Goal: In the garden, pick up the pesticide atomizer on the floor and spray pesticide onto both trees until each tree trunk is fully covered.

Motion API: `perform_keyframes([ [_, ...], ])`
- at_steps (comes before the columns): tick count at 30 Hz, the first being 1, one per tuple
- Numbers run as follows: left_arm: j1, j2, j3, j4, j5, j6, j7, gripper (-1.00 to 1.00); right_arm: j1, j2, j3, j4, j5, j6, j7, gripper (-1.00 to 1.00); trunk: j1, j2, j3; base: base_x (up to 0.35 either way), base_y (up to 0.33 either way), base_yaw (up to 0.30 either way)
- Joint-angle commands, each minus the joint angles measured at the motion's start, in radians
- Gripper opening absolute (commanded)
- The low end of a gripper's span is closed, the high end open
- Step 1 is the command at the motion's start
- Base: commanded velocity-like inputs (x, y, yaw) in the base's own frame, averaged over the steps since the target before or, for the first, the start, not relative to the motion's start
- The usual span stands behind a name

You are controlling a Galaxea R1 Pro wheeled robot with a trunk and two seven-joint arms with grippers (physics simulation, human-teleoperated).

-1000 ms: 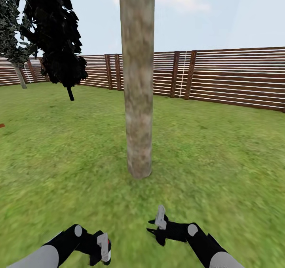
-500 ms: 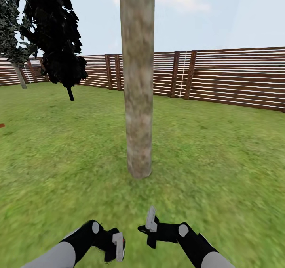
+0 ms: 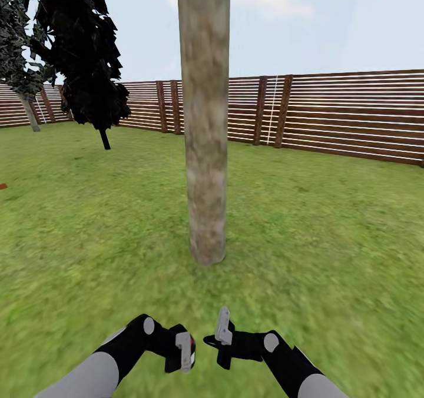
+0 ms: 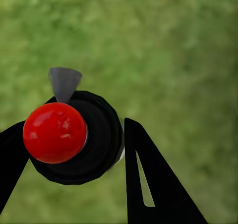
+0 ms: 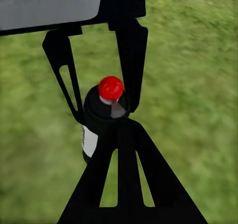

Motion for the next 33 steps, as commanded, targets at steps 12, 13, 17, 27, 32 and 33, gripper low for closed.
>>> perform_keyframes([
  [12,0.002,-0.001,0.0,-0.003,-0.01,-0.028,-0.005,-1.0,0.0,0.0,-0.001,-0.001,0.01,-0.005,-0.002,-1.0,0.0,0.0,-0.001,0.0,0.0,0.0],
  [13,0.002,-0.002,0.0,-0.003,-0.01,-0.029,-0.012,-1.0,0.0,0.0,-0.001,-0.001,0.01,-0.005,-0.002,-1.0,0.0,0.0,-0.001,0.0,0.0,0.0],
  [17,0.001,-0.008,0.0,-0.004,-0.01,-0.03,-0.052,-1.0,0.0,0.0,-0.001,-0.002,0.01,-0.005,-0.002,-1.0,0.0,0.0,-0.001,0.0,0.0,0.0],
  [27,0.0,-0.028,0.002,-0.005,-0.004,-0.075,-0.06,-1.0,0.0,0.0,-0.001,-0.003,0.01,-0.005,-0.002,-1.0,0.0,0.0,-0.001,0.0,0.0,0.0],
  [32,-0.001,-0.034,0.005,-0.005,-0.002,-0.075,-0.059,-1.0,0.0,0.0,-0.001,-0.003,0.009,-0.005,-0.002,-1.0,0.0,0.0,-0.001,0.0,0.0,0.0],
  [33,-0.001,-0.034,0.006,-0.01,0.006,-0.076,-0.059,-1.0,0.0,0.0,-0.001,-0.003,0.009,-0.005,-0.002,-1.0,0.0,0.0,-0.001,0.0,0.0,0.0],
])
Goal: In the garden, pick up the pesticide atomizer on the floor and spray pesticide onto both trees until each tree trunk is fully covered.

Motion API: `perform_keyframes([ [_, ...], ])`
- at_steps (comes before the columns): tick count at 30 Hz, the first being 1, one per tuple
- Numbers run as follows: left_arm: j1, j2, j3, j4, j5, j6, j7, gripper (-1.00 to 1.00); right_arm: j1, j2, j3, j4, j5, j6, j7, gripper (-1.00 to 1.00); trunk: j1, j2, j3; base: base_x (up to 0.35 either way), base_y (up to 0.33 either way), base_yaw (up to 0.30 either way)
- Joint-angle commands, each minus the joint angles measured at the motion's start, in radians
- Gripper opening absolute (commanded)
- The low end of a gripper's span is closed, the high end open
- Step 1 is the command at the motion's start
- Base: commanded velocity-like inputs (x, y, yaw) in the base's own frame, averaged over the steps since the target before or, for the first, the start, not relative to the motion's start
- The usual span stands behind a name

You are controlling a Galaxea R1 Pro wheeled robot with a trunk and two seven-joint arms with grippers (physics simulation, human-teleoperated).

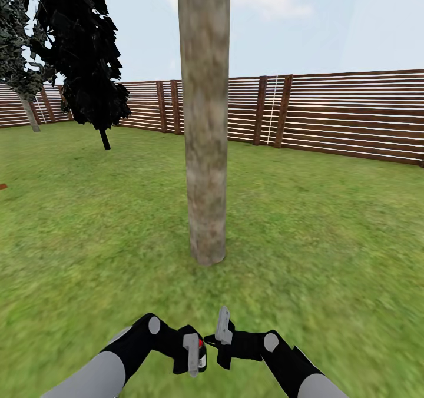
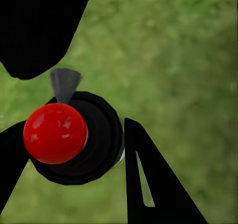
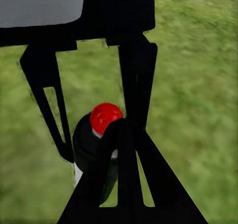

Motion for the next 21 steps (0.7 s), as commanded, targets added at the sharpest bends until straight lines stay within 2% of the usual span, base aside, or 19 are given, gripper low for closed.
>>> perform_keyframes([
  [1,0.001,0.001,0.0,-0.01,0.007,-0.007,-0.002,-1.0,0.0,0.0,-0.001,-0.001,0.008,-0.005,-0.001,-1.0,0.0,0.0,-0.001,0.0,0.0,0.0],
  [2,0.001,0.002,-0.001,-0.017,0.028,-0.008,-0.003,-1.0,0.0,0.0,-0.001,-0.001,0.008,-0.005,-0.001,-1.0,0.0,0.0,-0.001,0.0,0.0,0.0],
  [6,0.002,0.004,-0.001,-0.022,0.042,-0.009,-0.003,-1.0,0.0,0.0,-0.001,-0.001,0.009,-0.005,-0.001,-1.0,0.0,0.0,-0.001,0.0,0.0,0.0],
  [17,0.003,0.011,-0.004,-0.011,0.036,-0.006,-0.002,-1.0,0.0,0.0,-0.001,-0.001,0.008,-0.005,-0.001,-1.0,0.0,0.0,-0.001,0.0,0.0,0.0],
  [19,0.003,0.028,-0.004,-0.008,0.033,-0.003,0.0,-1.0,0.0,0.0,-0.001,-0.001,0.008,-0.005,-0.001,-1.0,0.0,0.0,-0.001,0.0,0.0,0.0],
  [21,0.007,0.081,-0.004,-0.007,0.032,0.0,0.001,-1.0,0.0,0.0,-0.001,-0.001,0.009,-0.005,-0.001,-1.0,0.0,0.0,-0.001,0.0,0.0,0.0],
])
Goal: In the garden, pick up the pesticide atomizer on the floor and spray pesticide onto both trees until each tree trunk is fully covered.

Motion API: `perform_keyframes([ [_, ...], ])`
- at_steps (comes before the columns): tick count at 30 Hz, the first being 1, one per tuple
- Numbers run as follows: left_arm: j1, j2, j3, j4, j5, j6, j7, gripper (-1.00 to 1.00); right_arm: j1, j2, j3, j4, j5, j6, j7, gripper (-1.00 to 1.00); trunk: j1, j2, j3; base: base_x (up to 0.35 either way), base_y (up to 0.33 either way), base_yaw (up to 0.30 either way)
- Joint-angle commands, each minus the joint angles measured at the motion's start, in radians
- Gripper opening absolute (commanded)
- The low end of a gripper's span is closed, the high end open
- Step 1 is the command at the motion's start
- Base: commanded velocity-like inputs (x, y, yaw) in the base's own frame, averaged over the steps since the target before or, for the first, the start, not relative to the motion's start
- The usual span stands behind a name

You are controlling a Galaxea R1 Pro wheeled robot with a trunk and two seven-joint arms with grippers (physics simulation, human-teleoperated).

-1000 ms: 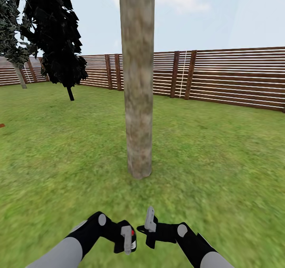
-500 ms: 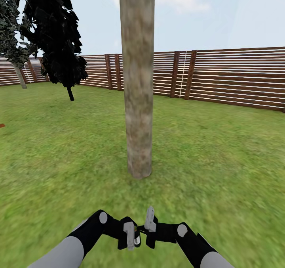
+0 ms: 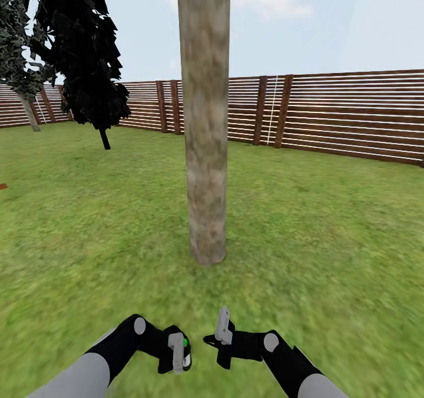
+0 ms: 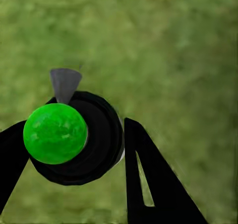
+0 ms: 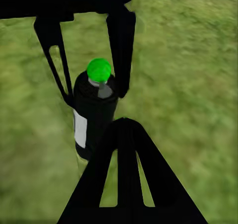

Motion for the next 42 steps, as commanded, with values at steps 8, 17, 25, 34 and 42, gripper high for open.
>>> perform_keyframes([
  [8,0.007,0.195,0.004,0.0,0.001,0.0,0.002,-1.0,0.0,-0.001,-0.003,0.004,0.009,-0.005,-0.001,1.0,0.0,0.0,-0.001,0.0,0.0,0.0],
  [17,0.012,0.284,0.186,0.025,0.013,0.022,0.086,-1.0,0.001,-0.046,-0.011,0.049,0.004,-0.008,-0.03,1.0,0.0,0.0,-0.001,0.0,0.0,0.0],
  [25,0.013,0.188,0.485,0.195,0.02,0.158,0.555,-1.0,0.004,-0.12,-0.137,0.348,-0.16,-0.012,-0.624,1.0,0.0,0.0,-0.001,0.0,0.0,0.0],
  [34,0.014,0.122,0.702,0.205,0.12,0.253,0.679,-1.0,0.041,-0.168,-0.159,0.391,-0.445,-0.091,-0.813,1.0,0.0,0.0,-0.001,0.0,0.0,0.0],
  [42,0.014,0.102,0.716,0.213,0.131,0.298,0.706,-1.0,0.061,-0.177,-0.159,0.392,-0.466,-0.116,-0.819,1.0,0.0,0.0,-0.001,0.219,-0.009,0.0],
])
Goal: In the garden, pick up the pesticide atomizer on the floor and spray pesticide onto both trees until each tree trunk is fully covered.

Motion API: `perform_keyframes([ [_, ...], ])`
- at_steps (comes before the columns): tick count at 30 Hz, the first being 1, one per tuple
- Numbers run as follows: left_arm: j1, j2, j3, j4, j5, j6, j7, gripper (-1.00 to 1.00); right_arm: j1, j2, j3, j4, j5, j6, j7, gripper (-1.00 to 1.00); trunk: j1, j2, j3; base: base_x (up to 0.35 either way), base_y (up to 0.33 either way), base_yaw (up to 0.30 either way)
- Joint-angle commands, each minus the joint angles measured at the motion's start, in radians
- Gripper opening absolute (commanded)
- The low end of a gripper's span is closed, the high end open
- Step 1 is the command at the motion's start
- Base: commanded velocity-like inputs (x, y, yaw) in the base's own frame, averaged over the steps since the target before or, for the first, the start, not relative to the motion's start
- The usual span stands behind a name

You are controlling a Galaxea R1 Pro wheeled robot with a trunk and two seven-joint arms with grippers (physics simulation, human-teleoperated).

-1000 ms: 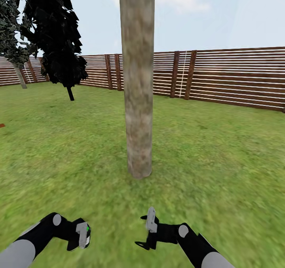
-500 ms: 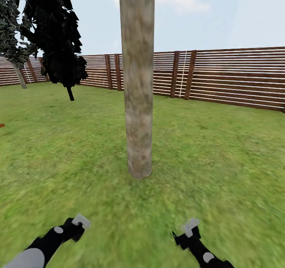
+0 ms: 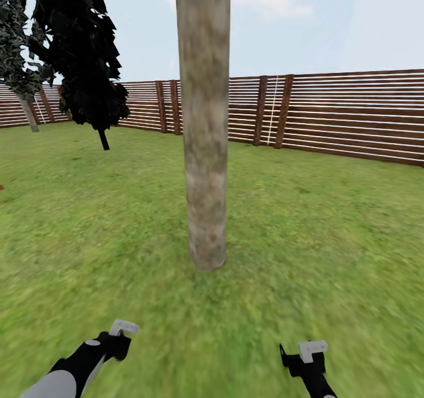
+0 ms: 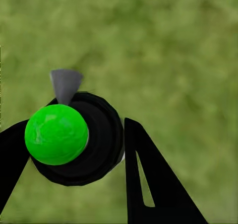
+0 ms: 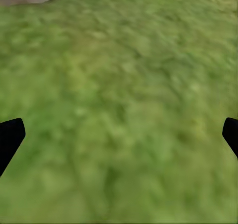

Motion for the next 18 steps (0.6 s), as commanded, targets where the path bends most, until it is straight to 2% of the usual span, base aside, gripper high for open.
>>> perform_keyframes([
  [1,0.0,-0.002,0.01,0.0,-0.005,0.031,0.009,-1.0,0.0,0.001,0.002,0.001,0.009,-0.001,-0.008,1.0,0.0,0.0,-0.001,0.334,-0.06,0.0],
  [5,-0.001,-0.024,0.012,-0.004,-0.005,0.137,0.037,-1.0,0.0,0.0,0.001,0.001,0.008,-0.001,-0.008,1.0,0.0,0.0,-0.001,0.338,-0.072,-0.009],
  [6,-0.001,-0.026,0.012,-0.005,-0.005,0.146,0.037,-1.0,0.0,0.0,0.001,0.001,0.008,-0.001,-0.008,1.0,0.0,0.0,-0.001,0.339,-0.076,-0.07],
  [7,-0.002,-0.038,0.011,-0.008,-0.006,0.175,0.039,-1.0,0.0,0.0,0.001,0.0,0.007,-0.001,-0.008,1.0,0.0,0.0,-0.001,0.339,-0.077,-0.183],
  [9,-0.003,-0.048,0.011,-0.009,-0.006,0.192,0.039,-1.0,0.0,0.0,0.001,0.0,0.007,-0.001,-0.008,1.0,0.0,0.0,-0.001,0.339,-0.07,-0.225],
  [14,-0.003,-0.054,0.011,-0.01,-0.006,0.208,0.039,-1.0,0.0,0.0,-0.01,-0.001,0.008,-0.001,-0.008,1.0,0.0,0.0,-0.001,0.339,-0.018,-0.256],
  [18,-0.003,-0.053,0.01,-0.011,-0.007,0.269,0.039,-1.0,0.0,0.0,-0.027,0.0,0.008,-0.001,-0.008,1.0,0.0,0.0,-0.001,0.339,-0.001,-0.264],
])
